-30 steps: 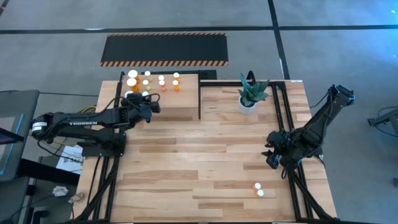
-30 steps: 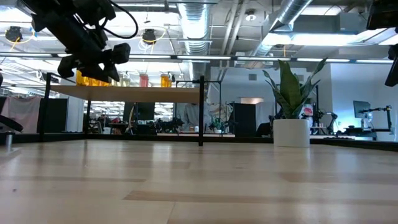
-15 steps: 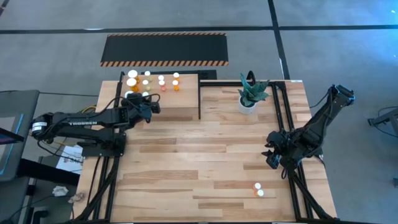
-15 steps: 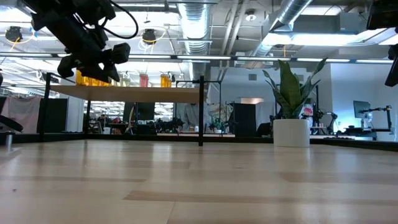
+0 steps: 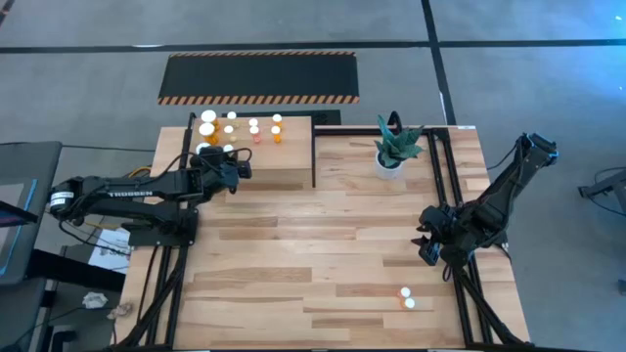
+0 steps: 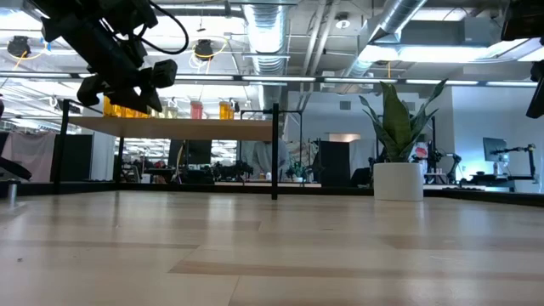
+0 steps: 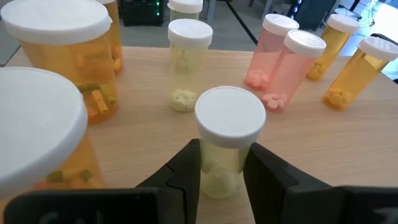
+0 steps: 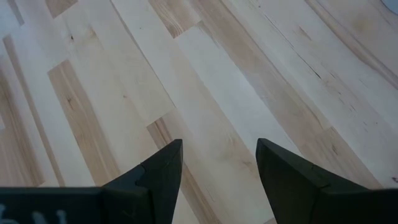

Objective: Pick and place medicine bottles onto shelf by color
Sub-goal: Put the yellow pill bottle on the shelf aligned with the other yellow pill bottles

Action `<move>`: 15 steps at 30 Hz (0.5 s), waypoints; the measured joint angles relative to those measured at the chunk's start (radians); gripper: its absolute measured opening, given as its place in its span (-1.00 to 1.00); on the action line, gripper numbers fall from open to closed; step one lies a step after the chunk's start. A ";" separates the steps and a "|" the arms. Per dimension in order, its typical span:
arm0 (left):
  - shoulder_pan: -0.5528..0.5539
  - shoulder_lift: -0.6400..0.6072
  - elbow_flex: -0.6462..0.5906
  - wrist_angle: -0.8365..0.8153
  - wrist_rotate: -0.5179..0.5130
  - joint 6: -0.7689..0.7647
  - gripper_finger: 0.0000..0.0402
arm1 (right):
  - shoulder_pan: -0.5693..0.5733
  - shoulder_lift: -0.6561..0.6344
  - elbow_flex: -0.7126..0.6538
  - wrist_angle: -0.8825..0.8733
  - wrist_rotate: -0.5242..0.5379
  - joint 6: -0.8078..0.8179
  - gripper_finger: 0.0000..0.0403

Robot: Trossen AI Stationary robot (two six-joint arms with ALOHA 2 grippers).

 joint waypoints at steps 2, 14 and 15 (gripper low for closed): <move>0.000 0.000 0.000 0.000 0.000 0.000 -0.56 | 0.000 0.000 0.000 0.000 0.000 0.000 0.12; 0.000 0.003 -0.006 -0.016 0.006 0.014 -0.41 | 0.000 0.000 0.000 0.000 0.000 0.000 0.12; 0.000 0.004 -0.006 -0.013 0.001 0.015 -0.40 | 0.000 0.000 0.000 0.000 0.000 0.000 0.12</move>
